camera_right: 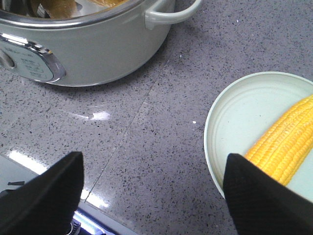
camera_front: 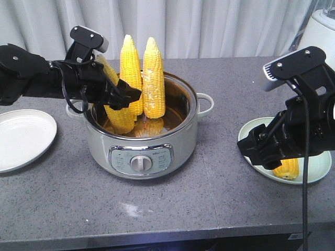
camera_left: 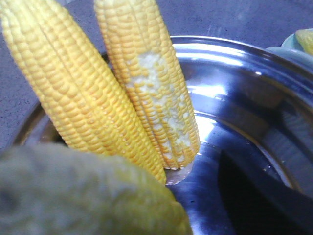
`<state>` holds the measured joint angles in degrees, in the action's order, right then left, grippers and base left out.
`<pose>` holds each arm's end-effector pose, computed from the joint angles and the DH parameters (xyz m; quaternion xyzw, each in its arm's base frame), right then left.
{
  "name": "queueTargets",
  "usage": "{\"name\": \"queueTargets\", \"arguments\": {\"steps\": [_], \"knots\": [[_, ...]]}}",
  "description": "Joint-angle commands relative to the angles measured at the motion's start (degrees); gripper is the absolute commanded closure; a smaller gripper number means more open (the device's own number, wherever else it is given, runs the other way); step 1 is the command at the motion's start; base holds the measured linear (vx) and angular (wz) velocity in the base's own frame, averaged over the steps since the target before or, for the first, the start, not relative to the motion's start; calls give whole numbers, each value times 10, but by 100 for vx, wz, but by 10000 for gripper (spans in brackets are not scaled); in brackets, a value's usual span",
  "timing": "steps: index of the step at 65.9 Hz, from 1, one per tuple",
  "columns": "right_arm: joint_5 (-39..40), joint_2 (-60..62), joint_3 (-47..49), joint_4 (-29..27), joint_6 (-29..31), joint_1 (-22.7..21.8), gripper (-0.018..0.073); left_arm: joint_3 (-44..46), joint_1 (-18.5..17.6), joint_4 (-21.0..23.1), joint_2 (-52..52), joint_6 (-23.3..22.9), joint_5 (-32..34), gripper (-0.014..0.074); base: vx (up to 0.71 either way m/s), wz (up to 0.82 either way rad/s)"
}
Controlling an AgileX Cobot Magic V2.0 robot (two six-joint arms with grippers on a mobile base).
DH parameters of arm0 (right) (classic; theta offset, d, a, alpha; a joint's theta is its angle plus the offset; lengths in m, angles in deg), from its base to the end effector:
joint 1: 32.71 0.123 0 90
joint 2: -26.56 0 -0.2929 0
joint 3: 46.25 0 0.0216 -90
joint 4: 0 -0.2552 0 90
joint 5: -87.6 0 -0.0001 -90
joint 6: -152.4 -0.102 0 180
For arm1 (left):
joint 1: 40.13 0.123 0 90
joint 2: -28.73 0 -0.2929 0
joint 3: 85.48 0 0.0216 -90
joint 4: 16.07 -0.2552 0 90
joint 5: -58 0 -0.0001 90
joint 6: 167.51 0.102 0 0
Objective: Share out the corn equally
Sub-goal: 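Reach the left gripper into the pot toward a corn cob, then grasp the leaning corn cob with the left gripper and lift it out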
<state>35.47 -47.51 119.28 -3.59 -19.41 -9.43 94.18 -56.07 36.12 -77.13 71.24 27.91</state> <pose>0.2173 0.0990 0.3539 -0.2458 0.9086 0.0737 0.3295 0.3803 -0.1507 0.2995 0.2901 0.8271 -0.2005 0.4377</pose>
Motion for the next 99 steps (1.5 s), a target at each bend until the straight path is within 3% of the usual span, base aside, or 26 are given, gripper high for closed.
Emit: {"name": "queueTargets", "arguments": {"steps": [1, 10, 22, 62, 72, 81, 86, 93, 99], "knots": [[27, 13, 14, 5, 6, 0, -13, 20, -3, 22, 17, 6, 17, 150, 0, 0], [28, 13, 14, 5, 6, 0, -13, 20, -3, 22, 17, 6, 9, 276, 0, 0], [28, 13, 14, 5, 6, 0, -13, 20, -3, 22, 18, 6, -5, 371, 0, 0], [28, 13, 14, 5, 6, 0, -13, 20, -3, 21, 154, 9, -13, 372, 0, 0], [27, 13, 14, 5, 6, 0, -13, 20, -2, -1, 218, 9, -13, 372, 0, 0], [27, 13, 14, 5, 6, 0, -13, 20, -2, -45, 273, 6, -26, 369, 0, 0], [27, 13, 14, 5, 6, 0, -13, 20, -2, -77, 297, -23, -30, 366, 0, 0], [27, 13, 14, 5, 6, 0, -13, 20, -2, -165, 329, -117, -47, 364, 0, 0], [27, 13, 14, 5, 6, 0, -13, 20, -2, -276, 347, -217, -75, 360, 0, 0]]}}
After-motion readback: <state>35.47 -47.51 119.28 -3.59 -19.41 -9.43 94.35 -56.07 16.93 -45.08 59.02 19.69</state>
